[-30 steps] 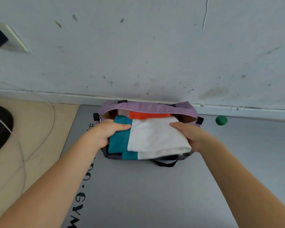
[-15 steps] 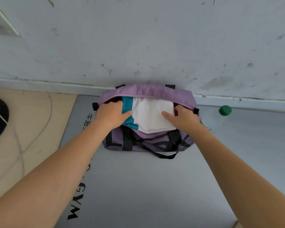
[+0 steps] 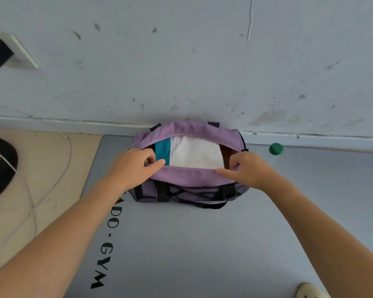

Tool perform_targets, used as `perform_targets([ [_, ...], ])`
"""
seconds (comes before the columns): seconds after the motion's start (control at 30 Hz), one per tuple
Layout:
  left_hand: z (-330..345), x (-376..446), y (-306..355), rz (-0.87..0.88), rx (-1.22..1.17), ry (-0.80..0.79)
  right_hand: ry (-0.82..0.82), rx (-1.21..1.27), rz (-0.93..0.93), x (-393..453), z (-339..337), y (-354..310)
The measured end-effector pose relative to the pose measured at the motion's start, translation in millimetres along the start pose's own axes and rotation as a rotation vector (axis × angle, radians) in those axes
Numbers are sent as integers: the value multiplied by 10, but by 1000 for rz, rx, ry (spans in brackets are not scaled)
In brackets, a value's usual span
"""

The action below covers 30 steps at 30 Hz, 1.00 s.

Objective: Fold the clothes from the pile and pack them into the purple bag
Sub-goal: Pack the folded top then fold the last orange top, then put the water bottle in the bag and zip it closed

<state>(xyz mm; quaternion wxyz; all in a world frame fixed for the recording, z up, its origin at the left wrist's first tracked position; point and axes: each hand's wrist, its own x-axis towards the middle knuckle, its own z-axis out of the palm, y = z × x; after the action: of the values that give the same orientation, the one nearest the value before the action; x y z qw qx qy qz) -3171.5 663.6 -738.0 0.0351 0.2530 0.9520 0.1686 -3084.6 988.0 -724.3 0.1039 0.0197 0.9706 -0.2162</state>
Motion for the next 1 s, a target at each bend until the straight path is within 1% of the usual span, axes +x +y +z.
perform_targets([
  [0.03,-11,10,-8,21,37,-51,-43,-82,-11,-2,0,13],
  [0.1,-40,18,-15,45,187,-152,-88,-302,-33,-2,4,44],
  [0.17,-68,28,-29,7,351,-190,-59,-484,-38,-7,-27,62],
  [0.27,-161,-7,32,-104,482,-133,122,-625,-21,-50,-140,-7],
  [0.33,-289,-60,148,-156,482,-77,211,-694,-18,-134,-247,-81],
  [0.43,-493,-194,283,-157,452,41,316,-711,-40,-322,-383,-162],
  [0.5,-579,-298,339,-125,447,103,425,-686,-67,-456,-398,-186],
  [0.53,-590,-344,359,-110,440,130,451,-674,-72,-519,-385,-192],
  [0.57,-579,-385,373,-98,441,136,440,-669,-68,-577,-360,-189],
  [0.6,-538,-425,388,-95,453,108,404,-662,-60,-639,-321,-179],
  [0.63,-471,-469,400,-100,467,47,345,-648,-59,-690,-268,-166],
  [0.7,-282,-553,434,-132,463,-117,161,-598,-81,-767,-152,-129],
  [0.73,-186,-574,468,-133,453,-174,70,-542,-87,-784,-103,-107],
  [0.77,-103,-573,519,-114,437,-198,9,-456,-72,-783,-79,-77],
  [0.8,-37,-550,597,-77,419,-187,4,-314,-28,-787,-72,-36],
  [0.83,14,-516,696,-33,398,-151,54,-147,39,-790,-78,26],
  [0.87,48,-468,810,1,359,-106,156,-10,124,-776,-106,106],
  [0.9,71,-411,934,20,295,-76,283,69,213,-739,-161,206],
  [0.93,90,-344,1062,31,216,-66,408,94,297,-695,-221,337],
  [0.97,107,-276,1189,40,136,-72,495,101,370,-637,-285,476],
  [1.0,124,-205,1309,50,62,-84,517,122,432,-566,-348,606],
])
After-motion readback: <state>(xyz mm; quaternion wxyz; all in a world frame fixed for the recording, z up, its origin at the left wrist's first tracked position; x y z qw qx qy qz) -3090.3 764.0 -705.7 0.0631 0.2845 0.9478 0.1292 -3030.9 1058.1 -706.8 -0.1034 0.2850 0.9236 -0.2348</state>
